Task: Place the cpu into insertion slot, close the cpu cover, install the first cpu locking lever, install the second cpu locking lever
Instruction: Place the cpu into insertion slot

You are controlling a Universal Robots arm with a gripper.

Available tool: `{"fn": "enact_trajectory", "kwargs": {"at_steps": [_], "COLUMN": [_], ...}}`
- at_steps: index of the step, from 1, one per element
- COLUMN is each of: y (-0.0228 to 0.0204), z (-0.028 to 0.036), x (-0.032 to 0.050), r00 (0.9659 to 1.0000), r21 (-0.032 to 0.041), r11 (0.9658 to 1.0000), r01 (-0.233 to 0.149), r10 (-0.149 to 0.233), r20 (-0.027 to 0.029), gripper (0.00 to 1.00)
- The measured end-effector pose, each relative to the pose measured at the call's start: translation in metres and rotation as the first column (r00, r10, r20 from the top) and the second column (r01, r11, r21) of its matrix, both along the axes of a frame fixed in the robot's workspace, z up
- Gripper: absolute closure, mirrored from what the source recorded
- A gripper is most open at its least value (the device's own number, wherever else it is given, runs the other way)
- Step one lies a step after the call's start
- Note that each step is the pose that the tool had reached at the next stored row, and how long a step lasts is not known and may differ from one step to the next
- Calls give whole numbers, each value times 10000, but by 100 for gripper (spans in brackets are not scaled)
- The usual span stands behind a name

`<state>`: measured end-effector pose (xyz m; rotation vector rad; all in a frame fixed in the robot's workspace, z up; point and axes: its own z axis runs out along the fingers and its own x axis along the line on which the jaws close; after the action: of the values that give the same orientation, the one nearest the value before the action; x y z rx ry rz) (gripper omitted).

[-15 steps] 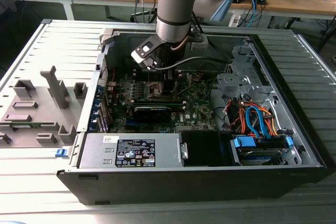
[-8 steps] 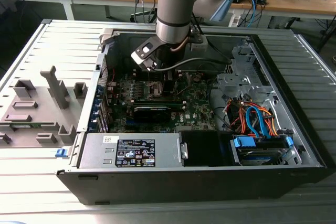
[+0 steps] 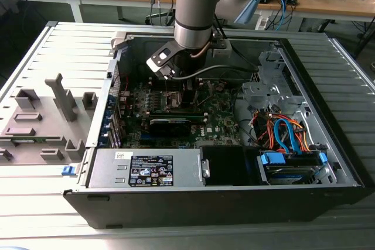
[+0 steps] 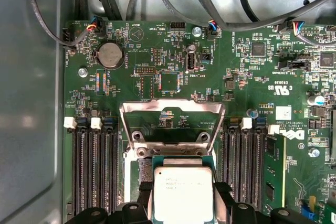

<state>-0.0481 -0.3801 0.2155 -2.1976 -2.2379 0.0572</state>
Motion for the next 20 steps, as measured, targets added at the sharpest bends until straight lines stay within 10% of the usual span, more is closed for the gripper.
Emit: {"fn": "enact_trajectory", "kwargs": {"at_steps": [20], "y": [0], "z": [-43], "x": [0], "r00": [10000], "r21": [-1], "r11": [10000], "r01": [0], "r10": [0], "r20": [0], "gripper": [45]}}
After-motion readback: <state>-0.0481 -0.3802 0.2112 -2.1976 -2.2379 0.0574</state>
